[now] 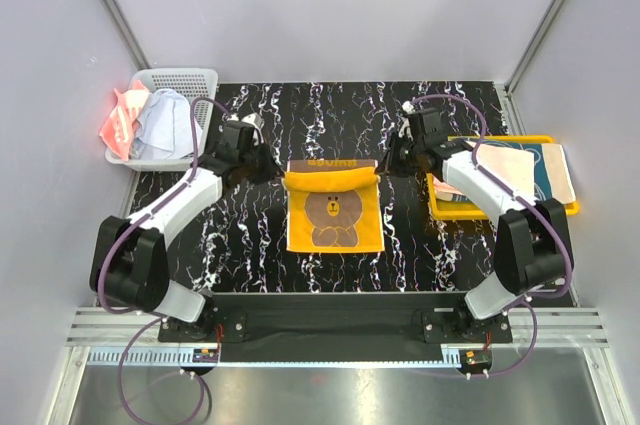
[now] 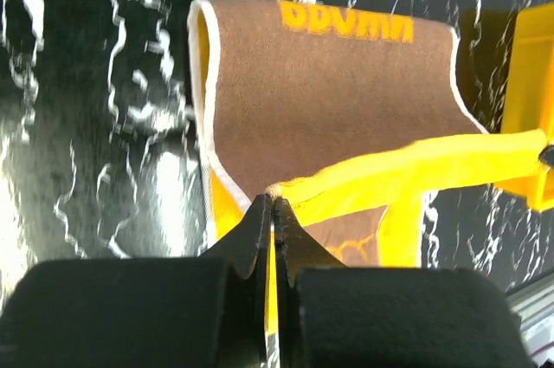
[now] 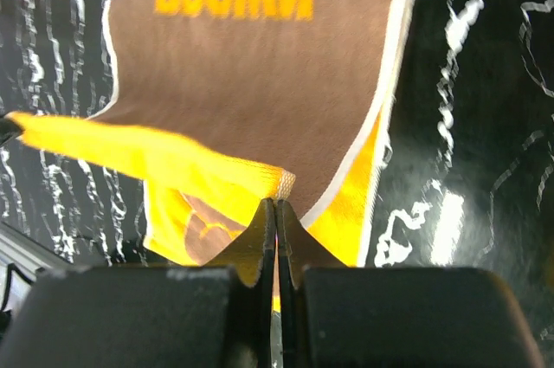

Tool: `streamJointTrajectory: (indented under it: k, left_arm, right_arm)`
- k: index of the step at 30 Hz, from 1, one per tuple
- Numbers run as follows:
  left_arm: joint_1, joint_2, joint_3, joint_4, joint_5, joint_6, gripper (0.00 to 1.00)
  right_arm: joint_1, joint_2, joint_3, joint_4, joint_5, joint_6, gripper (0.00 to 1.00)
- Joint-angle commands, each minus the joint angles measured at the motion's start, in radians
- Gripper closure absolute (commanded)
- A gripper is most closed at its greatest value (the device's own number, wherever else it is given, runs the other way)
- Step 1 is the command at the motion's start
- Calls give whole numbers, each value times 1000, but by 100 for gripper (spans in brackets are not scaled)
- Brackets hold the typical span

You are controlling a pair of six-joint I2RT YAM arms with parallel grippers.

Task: Fold and stack the towels
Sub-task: Fold the towel

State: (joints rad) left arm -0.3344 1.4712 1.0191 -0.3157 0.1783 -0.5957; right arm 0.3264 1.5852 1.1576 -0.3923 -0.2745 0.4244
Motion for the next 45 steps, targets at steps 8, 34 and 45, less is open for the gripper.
streamJointTrajectory:
  k: [8,34,45]
  left_arm:
    - [-38,-132,-77,12,35,48,100]
    - [-84,-259,-197,-10,36,27,100]
    - [-103,-250,-292,36,56,5,100]
  right_arm:
    - [13,-166,-125,17,60,17,100]
    - [49,-257,-265,21,61,36,100]
    - [51,-251,-329,55,35,48,100]
